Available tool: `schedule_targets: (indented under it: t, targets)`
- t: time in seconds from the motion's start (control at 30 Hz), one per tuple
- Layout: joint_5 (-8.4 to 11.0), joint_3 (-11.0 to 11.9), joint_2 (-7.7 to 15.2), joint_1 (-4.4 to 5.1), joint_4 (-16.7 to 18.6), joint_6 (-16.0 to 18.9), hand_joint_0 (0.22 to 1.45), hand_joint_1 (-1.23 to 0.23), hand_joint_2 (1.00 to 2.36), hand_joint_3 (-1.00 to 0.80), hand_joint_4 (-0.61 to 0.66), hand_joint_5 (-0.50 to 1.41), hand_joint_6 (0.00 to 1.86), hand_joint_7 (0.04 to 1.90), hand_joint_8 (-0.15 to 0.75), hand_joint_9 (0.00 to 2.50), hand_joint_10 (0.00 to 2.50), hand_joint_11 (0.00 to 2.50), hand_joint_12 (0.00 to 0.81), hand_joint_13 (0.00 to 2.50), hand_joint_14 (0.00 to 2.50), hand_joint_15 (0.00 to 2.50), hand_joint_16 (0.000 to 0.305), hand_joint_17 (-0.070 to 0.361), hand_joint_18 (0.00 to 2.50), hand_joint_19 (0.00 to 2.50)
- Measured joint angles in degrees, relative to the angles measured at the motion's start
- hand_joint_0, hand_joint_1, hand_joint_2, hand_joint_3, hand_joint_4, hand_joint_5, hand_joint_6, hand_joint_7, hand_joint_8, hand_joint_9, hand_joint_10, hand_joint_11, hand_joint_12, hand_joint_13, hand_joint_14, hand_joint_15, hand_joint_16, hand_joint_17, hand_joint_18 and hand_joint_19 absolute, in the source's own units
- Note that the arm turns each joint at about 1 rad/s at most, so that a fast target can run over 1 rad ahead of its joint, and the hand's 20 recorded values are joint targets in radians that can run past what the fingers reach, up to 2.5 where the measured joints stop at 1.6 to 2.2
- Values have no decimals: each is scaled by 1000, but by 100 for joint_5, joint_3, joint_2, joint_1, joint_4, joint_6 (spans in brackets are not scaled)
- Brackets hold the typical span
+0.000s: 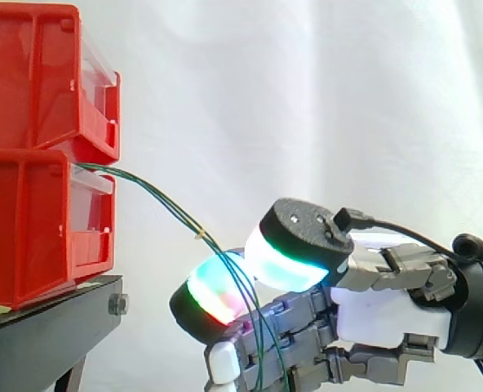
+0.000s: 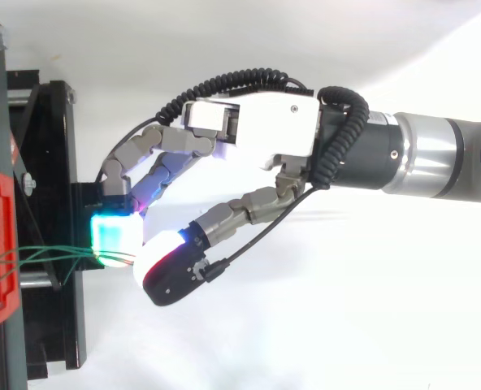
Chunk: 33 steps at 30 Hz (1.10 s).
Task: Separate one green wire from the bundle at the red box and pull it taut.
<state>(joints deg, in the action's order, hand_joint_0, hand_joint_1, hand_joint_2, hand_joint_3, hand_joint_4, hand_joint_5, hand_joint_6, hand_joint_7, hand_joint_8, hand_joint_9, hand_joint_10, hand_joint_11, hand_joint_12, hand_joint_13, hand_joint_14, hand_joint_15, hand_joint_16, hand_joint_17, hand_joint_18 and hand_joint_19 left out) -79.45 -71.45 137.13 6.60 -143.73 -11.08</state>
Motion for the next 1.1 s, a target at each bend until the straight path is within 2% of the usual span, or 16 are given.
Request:
schedule_targets:
  t: [0.13, 0.33, 0.57, 0.8, 1.0, 1.1]
  targets:
    - [0, 67, 1, -15, -5, 0, 537, -663, 1001, -481, 165, -147, 792, 928, 288, 905, 18, 528, 363, 860, 19, 495, 55, 124, 728, 618]
    - [7, 229, 1, -25, -53, -20, 600, -681, 1017, -301, 121, -155, 815, 1029, 281, 903, 18, 525, 353, 859, 19, 500, 53, 119, 723, 622]
    - [8, 247, 0, -13, -68, -23, 633, -788, 1022, -217, 84, -184, 887, 928, 273, 861, 19, 545, 347, 855, 22, 502, 54, 121, 740, 611]
    - [9, 247, -1, -12, -84, -21, 683, -884, 1015, -335, 80, -186, 894, 866, 265, 860, 21, 563, 345, 854, 21, 502, 54, 120, 746, 590]
    - [-5, 246, 2, -12, -89, -23, 733, -939, 1000, -500, 50, -175, 901, 918, 269, 911, 20, 577, 338, 879, 20, 495, 52, 118, 773, 560]
    - [-7, 246, 0, -14, -94, -18, 731, -963, 1000, -500, 68, -169, 905, 947, 263, 936, 23, 588, 334, 889, 21, 502, 52, 116, 781, 567]
